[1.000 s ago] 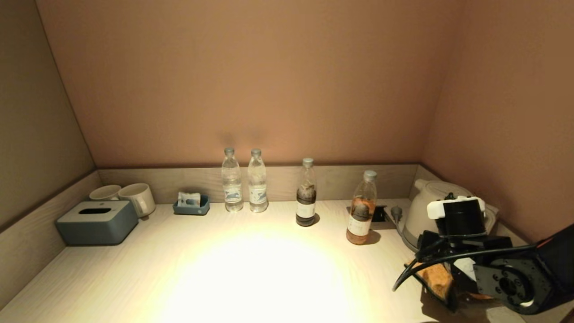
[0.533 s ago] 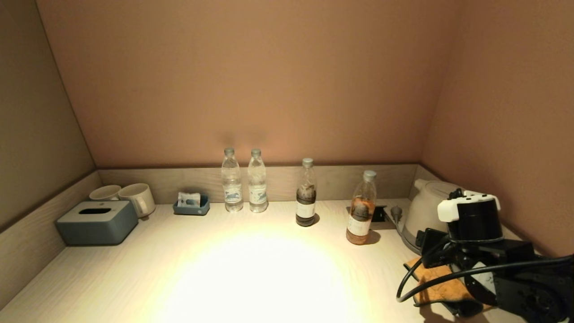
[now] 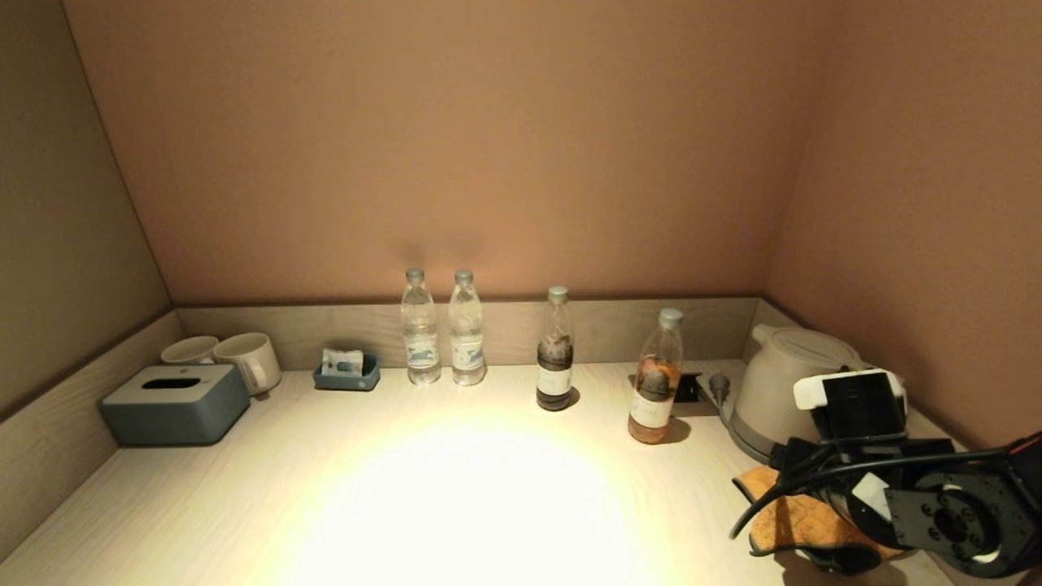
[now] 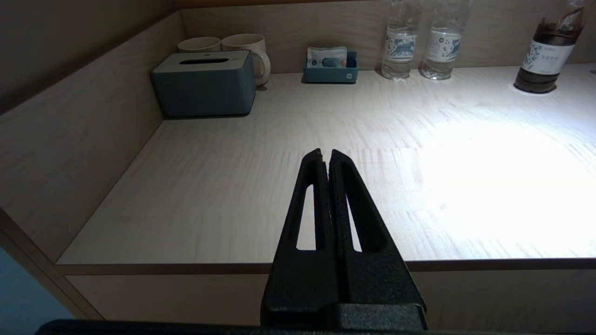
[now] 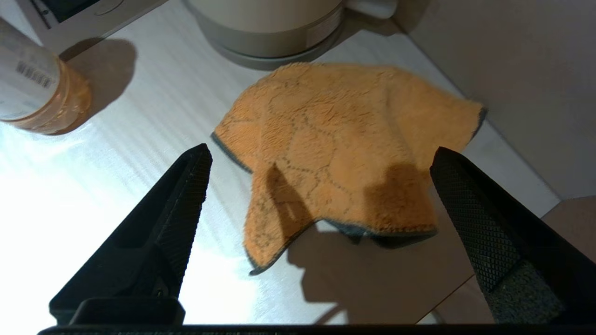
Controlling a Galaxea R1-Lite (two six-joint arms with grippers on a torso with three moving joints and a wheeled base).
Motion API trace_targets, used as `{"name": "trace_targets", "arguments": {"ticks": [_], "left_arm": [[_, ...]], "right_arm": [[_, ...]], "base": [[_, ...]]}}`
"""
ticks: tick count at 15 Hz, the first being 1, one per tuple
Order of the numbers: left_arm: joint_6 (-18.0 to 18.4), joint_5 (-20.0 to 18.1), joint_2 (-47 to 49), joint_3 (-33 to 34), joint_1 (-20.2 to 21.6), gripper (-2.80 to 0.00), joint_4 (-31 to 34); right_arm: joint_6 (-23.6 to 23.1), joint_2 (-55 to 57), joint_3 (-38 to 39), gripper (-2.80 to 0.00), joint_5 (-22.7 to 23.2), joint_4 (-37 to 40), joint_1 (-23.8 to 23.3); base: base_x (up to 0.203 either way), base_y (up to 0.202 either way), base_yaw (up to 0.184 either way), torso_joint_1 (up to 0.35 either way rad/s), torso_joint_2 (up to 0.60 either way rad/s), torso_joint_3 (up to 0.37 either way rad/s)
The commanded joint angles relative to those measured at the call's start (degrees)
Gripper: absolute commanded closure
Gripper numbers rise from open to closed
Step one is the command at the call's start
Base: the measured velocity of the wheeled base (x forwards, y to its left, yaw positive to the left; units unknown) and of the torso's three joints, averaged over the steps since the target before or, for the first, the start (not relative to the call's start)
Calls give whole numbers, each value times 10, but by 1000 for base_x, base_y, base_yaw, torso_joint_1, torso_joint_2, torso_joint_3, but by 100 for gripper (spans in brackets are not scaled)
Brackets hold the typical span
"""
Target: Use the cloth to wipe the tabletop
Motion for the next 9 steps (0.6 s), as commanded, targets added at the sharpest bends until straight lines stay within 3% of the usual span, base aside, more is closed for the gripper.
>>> {"name": "trace_targets", "arguments": {"ticks": [1,7,8,9], "left_arm": [[0,0,0,0,0,0,0],[0,0,0,0,0,0,0],[0,0,0,0,0,0,0],[0,0,0,0,0,0,0]], "right_arm": [[63,-6,-6,-280,40,56,-1],[65,-69,-3,-280,46,82,15],[65,-96,-3,0,46,96,27],[65,-142,-3,0,46,112,43]], "base": [[0,0,0,0,0,0],[0,0,0,0,0,0],[0,0,0,0,0,0],[0,0,0,0,0,0]]}}
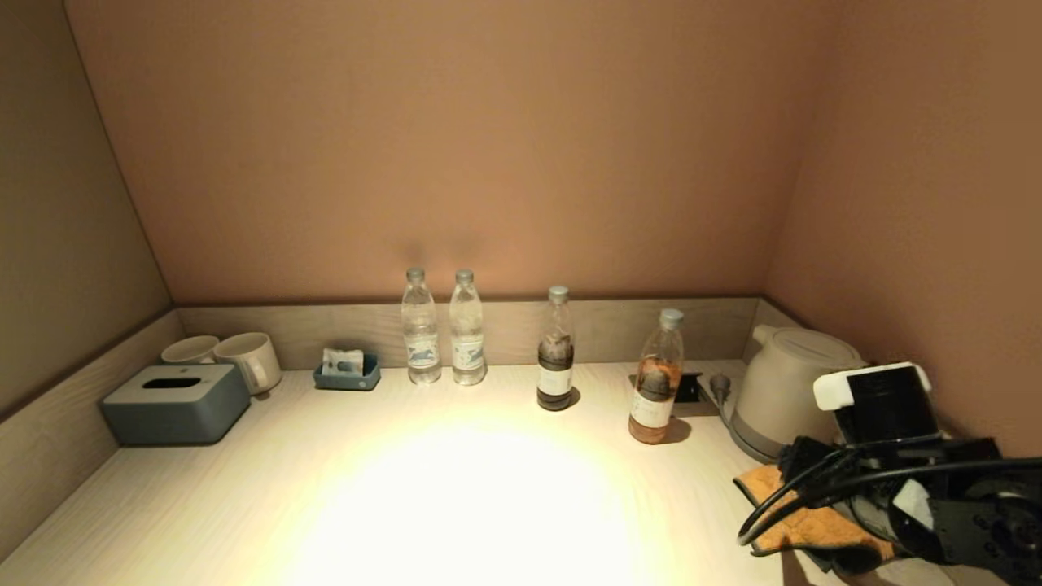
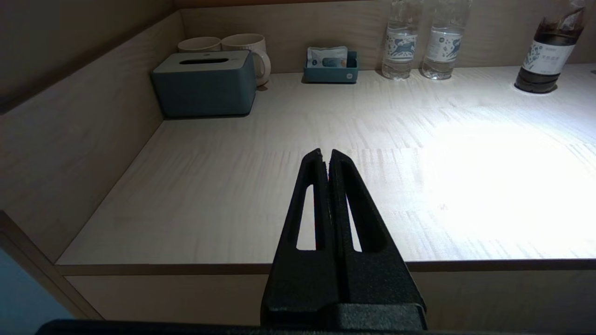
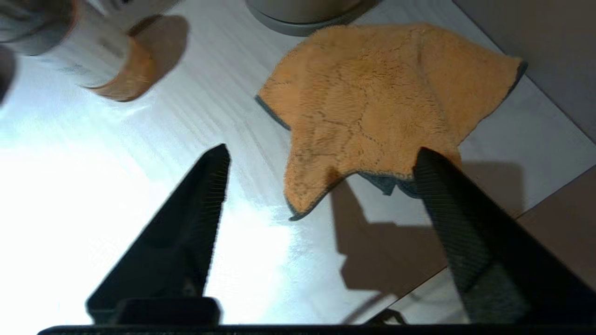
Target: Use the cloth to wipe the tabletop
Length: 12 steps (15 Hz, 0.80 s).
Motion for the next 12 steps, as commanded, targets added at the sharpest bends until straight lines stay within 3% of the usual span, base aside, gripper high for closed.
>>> {"name": "trace_targets", "arguments": {"ticks": [1,5,9,12], "left_arm": [[0,0,0,0,0,0,0],[0,0,0,0,0,0,0],[0,0,0,0,-1,0,0],[0,0,0,0,0,0,0]], "right_arm": [[0,-93,-1,0,-1,38,28],[-49,-255,-5,0,-1,87,113],[-137,-348,-40,0,-2,122,142],[-259,-401,-61,0,2,122,143]], "base": [[0,0,0,0,0,0],[0,0,0,0,0,0],[0,0,0,0,0,0],[0,0,0,0,0,0]]}}
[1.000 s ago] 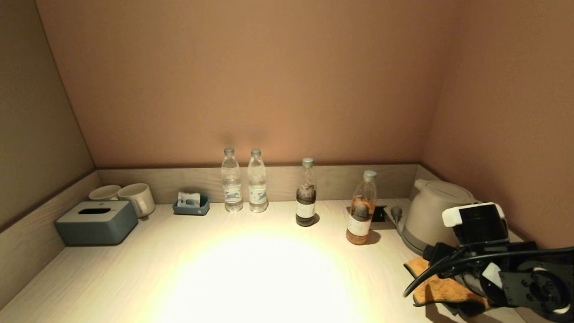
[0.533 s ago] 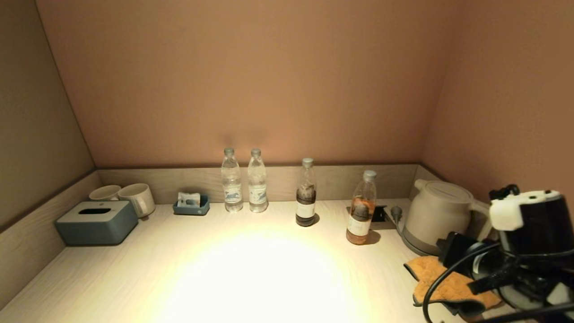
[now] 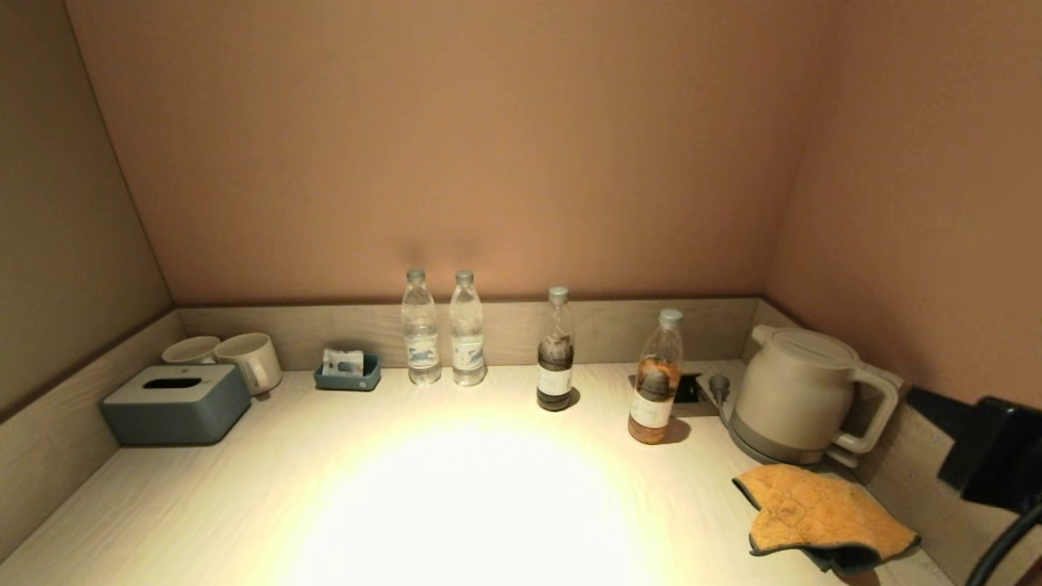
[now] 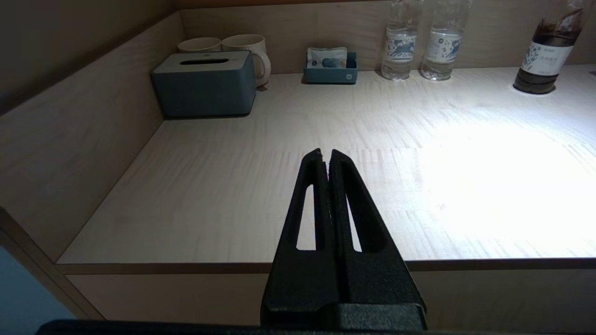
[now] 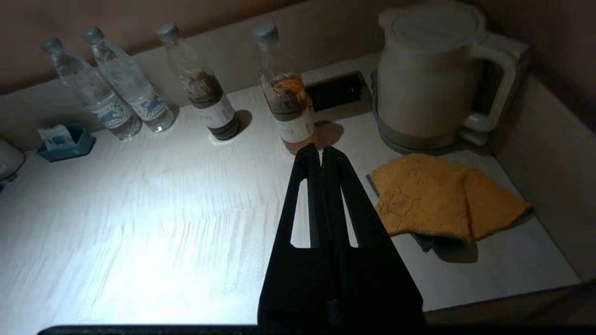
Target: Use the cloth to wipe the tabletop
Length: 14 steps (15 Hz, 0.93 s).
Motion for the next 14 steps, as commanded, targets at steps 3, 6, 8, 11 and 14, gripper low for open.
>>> {"name": "trace_targets", "arguments": {"ticks": [3,6,8,11,14], "left_arm": [[0,0,0,0,0,0,0],[0,0,0,0,0,0,0],[0,0,0,0,0,0,0],[0,0,0,0,-1,0,0],[0,0,0,0,0,0,0]], "right_arm": [[-197,-73,-19,0,-5,0,0],[-226,-87,-23,0,-14,-1,-21],[-266,-101,-26,0,-18,-10,-66],[-297,-136,-25,0,-17,-33,-164],[-304,-187,-11,0,-13,-38,-222]], "base": [[0,0,0,0,0,0],[0,0,0,0,0,0],[0,0,0,0,0,0],[0,0,0,0,0,0],[0,0,0,0,0,0]]}}
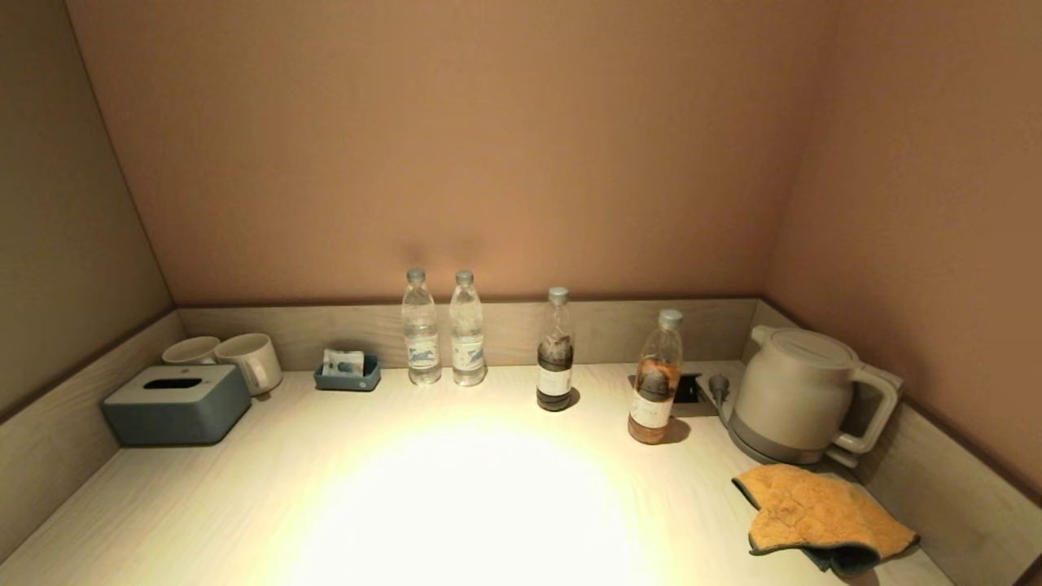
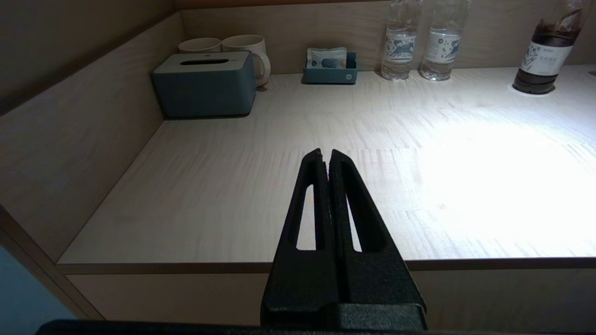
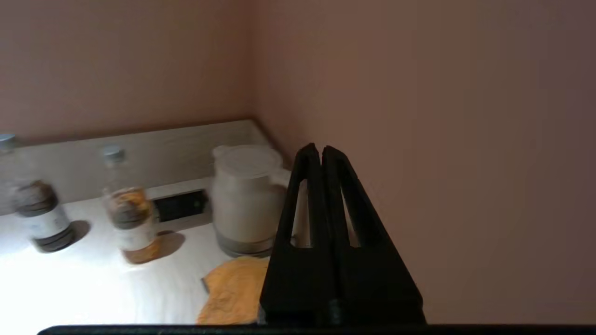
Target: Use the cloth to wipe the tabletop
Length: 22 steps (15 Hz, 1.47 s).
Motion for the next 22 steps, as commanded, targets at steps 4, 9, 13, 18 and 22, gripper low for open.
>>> {"name": "trace_targets", "arguments": {"ticks": [4,9,13,18,22], "left_arm": [[0,0,0,0,0,0,0],[0,0,0,0,0,0,0],[0,0,0,0,0,0,0],[0,0,0,0,0,0,0],[0,0,0,0,0,0,0]], "right_arm": [[-23,-118,93,0,4,5,-22],[-24,-194,142,0,10,8,-59],[-21,-253,178,0,36,9,-44],[-27,-348,201,0,138,39,-37],[-28,-363,223,0,178,54,-37]], "base": [[0,0,0,0,0,0],[0,0,0,0,0,0],[0,0,0,0,0,0],[0,0,0,0,0,0],[0,0,0,0,0,0]]}}
